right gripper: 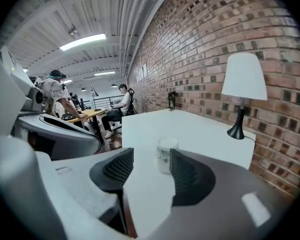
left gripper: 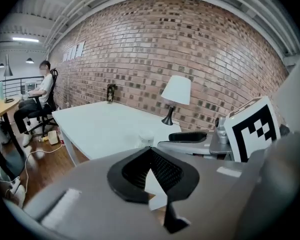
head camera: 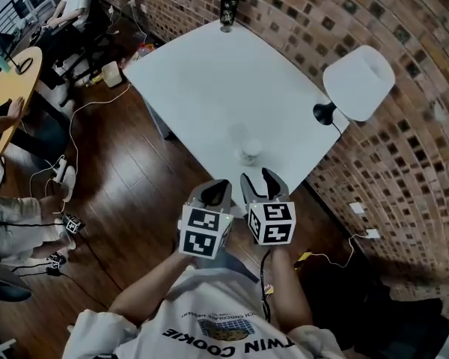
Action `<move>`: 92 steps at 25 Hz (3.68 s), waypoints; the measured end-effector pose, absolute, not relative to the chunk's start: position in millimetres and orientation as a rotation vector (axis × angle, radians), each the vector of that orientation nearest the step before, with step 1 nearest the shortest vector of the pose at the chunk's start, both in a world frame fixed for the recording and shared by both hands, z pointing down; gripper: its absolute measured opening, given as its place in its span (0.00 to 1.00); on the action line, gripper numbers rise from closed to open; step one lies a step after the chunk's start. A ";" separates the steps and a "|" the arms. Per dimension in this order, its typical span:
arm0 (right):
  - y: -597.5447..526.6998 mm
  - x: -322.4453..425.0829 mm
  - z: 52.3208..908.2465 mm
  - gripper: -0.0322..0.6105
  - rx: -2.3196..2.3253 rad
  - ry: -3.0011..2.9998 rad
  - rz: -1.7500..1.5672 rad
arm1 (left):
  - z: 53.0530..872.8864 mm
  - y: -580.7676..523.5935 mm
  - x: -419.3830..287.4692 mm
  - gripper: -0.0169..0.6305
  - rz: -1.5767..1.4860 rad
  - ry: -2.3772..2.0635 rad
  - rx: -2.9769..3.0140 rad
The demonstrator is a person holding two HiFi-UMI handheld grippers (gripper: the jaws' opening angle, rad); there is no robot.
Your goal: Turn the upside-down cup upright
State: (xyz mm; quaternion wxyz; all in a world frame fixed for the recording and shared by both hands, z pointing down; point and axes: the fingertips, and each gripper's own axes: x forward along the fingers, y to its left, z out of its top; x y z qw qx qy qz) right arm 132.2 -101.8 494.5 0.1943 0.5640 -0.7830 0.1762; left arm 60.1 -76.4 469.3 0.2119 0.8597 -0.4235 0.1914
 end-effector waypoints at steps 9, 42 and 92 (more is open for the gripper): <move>-172.4 153.0 558.9 0.53 1.391 -2.239 0.490 | 492.9 -138.6 73.7 0.03 0.620 -1.279 2.294; -179.1 150.9 579.7 0.50 0.498 -1.418 0.762 | 511.8 -222.8 30.4 0.03 0.497 -1.047 2.312; -190.4 199.4 566.2 0.24 1.511 -2.088 1.234 | 512.9 -194.1 76.6 0.03 0.631 -0.939 2.375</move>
